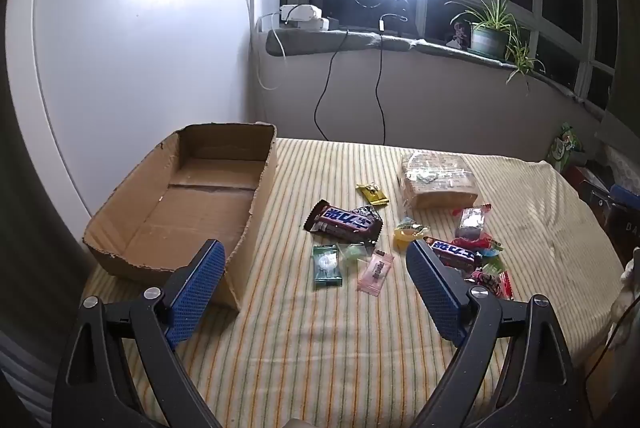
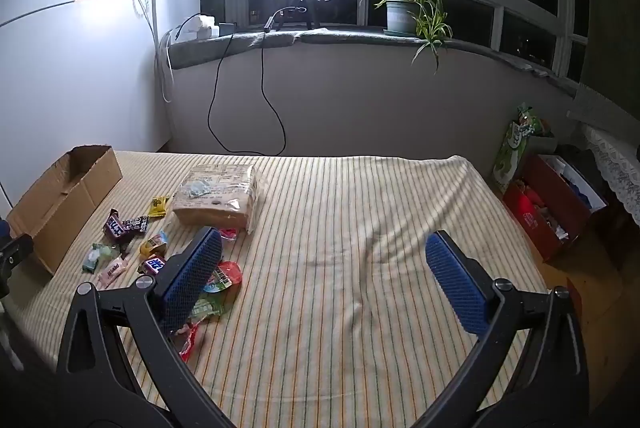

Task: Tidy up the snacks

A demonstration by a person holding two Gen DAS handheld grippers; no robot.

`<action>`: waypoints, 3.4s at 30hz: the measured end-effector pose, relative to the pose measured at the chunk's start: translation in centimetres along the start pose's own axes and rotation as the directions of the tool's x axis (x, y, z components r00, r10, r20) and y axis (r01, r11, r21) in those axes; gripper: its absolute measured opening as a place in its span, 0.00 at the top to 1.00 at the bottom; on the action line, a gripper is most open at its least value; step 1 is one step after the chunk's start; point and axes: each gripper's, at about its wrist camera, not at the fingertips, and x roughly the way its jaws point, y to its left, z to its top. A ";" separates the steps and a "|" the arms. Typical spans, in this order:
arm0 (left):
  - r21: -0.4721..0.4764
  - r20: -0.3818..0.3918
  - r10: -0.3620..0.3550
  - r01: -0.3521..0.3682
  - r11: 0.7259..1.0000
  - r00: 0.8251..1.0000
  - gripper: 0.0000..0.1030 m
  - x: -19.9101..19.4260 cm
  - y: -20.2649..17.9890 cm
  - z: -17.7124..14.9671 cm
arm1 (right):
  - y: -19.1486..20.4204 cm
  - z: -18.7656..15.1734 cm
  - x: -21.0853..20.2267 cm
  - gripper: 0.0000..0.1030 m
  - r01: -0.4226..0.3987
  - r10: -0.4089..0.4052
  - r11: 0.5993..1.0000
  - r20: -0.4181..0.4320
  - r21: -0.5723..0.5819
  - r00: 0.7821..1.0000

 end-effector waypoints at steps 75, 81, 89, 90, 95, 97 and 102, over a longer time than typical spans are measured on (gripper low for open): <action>-0.208 -0.212 -0.436 0.396 0.894 0.874 0.37 12.9 -5.9 4.8 | 0.3 3.0 13.4 0.00 -0.439 0.471 0.881 -0.239 0.175 0.849; -0.209 -0.251 -0.442 0.397 0.894 0.861 0.46 15.6 -6.5 5.1 | 1.2 3.4 17.6 0.00 -0.453 0.508 0.859 -0.284 0.240 0.813; -0.208 -0.287 -0.450 0.403 0.891 0.846 0.53 17.5 -6.9 5.1 | 2.8 3.5 21.4 0.13 -0.473 0.558 0.827 -0.343 0.303 0.755; -0.210 -0.292 -0.450 0.403 0.891 0.844 0.53 17.7 -7.0 5.1 | 3.0 3.4 21.7 0.13 -0.475 0.564 0.823 -0.350 0.312 0.748; -0.208 -0.298 -0.450 0.402 0.891 0.842 0.53 18.4 -7.2 5.3 | 3.4 2.9 23.0 0.23 -0.481 0.584 0.809 -0.370 0.337 0.723; -0.209 -0.296 -0.455 0.408 0.889 0.840 0.53 18.7 -7.2 5.4 | 3.7 2.8 23.6 0.27 -0.486 0.598 0.798 -0.377 0.356 0.707; -0.179 -0.308 -0.456 0.420 0.890 0.835 0.61 18.7 -7.6 5.2 | 4.5 2.7 24.1 0.43 -0.507 0.623 0.781 -0.391 0.366 0.678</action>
